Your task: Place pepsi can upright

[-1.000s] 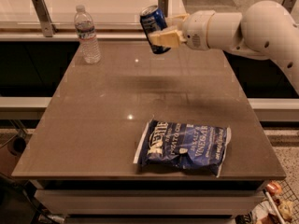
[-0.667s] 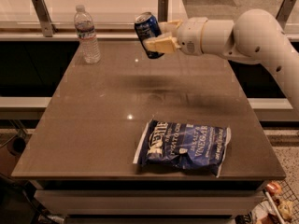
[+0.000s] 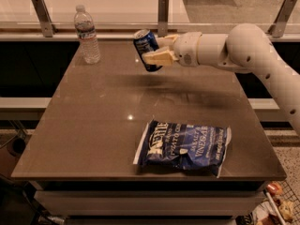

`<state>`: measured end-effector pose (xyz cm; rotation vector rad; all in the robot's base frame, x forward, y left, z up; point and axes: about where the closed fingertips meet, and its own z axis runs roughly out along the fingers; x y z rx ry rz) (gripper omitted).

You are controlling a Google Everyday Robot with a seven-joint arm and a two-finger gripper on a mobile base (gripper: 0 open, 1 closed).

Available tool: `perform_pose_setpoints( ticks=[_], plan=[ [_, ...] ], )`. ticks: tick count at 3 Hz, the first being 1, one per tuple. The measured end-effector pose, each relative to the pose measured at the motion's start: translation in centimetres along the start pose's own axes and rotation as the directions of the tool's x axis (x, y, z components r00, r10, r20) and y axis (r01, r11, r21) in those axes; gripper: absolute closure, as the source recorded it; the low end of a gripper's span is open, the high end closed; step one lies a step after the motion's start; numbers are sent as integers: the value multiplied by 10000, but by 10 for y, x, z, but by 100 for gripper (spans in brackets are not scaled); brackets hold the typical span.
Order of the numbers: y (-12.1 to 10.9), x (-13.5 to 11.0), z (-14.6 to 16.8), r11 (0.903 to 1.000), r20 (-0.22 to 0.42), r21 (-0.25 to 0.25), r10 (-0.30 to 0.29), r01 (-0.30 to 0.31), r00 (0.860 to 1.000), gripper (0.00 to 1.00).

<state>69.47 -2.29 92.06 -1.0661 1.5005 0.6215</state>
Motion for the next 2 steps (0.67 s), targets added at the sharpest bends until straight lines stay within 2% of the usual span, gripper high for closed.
perform_pose_setpoints(
  ticks=[2],
  plan=[
    [-5,41,10,9932,291,-241,1146,-1139,9930,100]
  ],
)
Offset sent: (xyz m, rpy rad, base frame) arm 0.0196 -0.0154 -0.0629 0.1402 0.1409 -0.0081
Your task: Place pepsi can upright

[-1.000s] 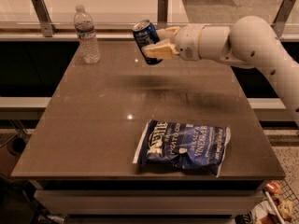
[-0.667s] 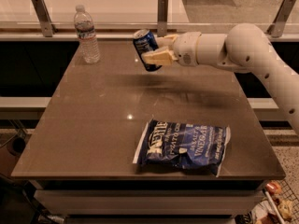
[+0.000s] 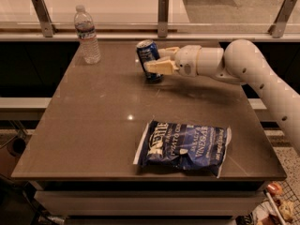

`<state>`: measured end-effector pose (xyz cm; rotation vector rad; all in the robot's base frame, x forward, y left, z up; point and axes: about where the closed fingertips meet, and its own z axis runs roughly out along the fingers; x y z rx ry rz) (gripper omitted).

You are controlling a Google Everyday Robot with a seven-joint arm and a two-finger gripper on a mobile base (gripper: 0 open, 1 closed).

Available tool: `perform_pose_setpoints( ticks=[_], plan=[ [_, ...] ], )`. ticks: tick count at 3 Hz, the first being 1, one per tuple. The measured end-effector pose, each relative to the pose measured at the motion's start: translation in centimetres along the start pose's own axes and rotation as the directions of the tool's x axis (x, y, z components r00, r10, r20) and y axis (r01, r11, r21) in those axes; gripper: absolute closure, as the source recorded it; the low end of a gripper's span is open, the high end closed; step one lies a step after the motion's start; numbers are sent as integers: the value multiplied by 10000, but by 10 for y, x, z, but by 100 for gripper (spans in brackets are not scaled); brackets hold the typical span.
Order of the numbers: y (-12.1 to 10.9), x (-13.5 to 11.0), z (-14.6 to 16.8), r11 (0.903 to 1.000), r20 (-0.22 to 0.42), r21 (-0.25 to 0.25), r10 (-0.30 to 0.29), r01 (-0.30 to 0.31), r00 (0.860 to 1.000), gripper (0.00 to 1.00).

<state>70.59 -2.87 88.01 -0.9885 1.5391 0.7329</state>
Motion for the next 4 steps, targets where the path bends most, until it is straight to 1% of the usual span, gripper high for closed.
perform_pose_setpoints(
  ticks=[1,3,4],
  plan=[
    [-4,17,2,9986,152,-46,520,-519,9985,100],
    [-4,14,2,9986,155,-47,536,-535,9984,100],
    [-5,21,2,9967,59,15,812,-812,9967,100]
  ],
)
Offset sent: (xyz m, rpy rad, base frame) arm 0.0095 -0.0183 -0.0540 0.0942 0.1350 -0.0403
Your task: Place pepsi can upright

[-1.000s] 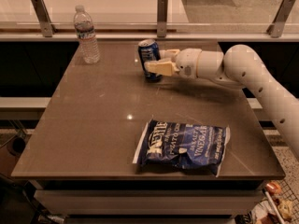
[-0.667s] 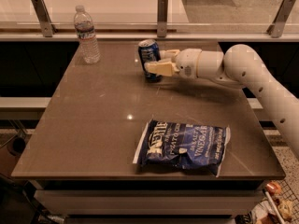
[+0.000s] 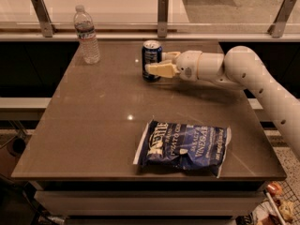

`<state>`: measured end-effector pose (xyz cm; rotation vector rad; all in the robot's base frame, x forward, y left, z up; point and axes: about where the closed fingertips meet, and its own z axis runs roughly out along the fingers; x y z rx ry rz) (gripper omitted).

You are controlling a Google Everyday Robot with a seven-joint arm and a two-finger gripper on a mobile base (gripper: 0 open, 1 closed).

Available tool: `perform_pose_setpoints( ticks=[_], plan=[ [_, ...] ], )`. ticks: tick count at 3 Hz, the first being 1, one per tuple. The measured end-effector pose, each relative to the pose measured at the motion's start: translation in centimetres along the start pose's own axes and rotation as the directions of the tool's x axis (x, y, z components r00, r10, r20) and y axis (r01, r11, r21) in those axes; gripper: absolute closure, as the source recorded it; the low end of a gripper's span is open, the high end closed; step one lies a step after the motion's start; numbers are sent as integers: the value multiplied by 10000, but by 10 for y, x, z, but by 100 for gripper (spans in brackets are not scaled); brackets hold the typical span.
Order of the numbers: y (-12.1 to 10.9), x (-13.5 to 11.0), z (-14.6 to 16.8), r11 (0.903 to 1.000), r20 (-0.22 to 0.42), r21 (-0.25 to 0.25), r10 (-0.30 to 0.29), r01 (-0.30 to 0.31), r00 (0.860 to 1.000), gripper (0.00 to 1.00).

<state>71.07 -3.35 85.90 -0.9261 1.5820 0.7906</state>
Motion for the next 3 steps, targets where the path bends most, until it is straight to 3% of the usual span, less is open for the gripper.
perform_pose_setpoints(
  ticks=[1,3],
  plan=[
    [0,-1,0,10000,0,-2,0,0,10000,84],
    [3,-1,5,10000,-2,-96,-4,4,10000,38]
  ],
)
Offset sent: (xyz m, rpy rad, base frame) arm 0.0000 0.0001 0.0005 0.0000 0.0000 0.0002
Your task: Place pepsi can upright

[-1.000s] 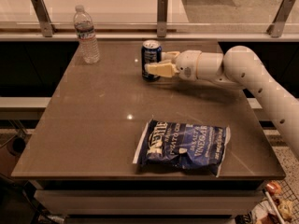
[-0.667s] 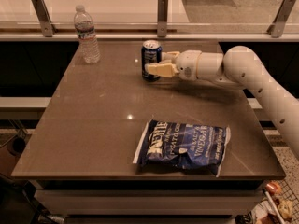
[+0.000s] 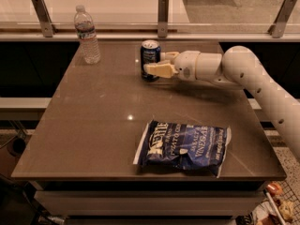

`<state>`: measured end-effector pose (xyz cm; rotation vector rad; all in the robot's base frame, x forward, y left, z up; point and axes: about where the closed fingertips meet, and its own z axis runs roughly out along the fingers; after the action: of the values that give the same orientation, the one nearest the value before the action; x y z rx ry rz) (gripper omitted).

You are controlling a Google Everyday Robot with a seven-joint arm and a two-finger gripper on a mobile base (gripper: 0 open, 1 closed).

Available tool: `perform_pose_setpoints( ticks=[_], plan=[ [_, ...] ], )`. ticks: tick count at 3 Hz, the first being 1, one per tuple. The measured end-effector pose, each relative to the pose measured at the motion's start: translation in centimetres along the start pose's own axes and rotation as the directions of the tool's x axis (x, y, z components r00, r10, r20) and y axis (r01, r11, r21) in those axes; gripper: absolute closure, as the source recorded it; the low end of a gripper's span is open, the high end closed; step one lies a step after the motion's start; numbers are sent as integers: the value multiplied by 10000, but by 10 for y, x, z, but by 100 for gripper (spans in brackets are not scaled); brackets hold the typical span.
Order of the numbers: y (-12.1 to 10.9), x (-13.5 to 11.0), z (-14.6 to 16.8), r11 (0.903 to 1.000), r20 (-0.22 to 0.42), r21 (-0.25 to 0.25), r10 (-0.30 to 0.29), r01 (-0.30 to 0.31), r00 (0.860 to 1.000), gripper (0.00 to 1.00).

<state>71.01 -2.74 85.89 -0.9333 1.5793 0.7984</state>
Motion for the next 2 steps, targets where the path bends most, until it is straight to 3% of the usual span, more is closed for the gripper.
perform_pose_setpoints(
  ticks=[1,2],
  plan=[
    [2,0,2,10000,-1,-46,-2,2,10000,15],
    [3,0,5,10000,-2,-92,-4,4,10000,0]
  ],
)
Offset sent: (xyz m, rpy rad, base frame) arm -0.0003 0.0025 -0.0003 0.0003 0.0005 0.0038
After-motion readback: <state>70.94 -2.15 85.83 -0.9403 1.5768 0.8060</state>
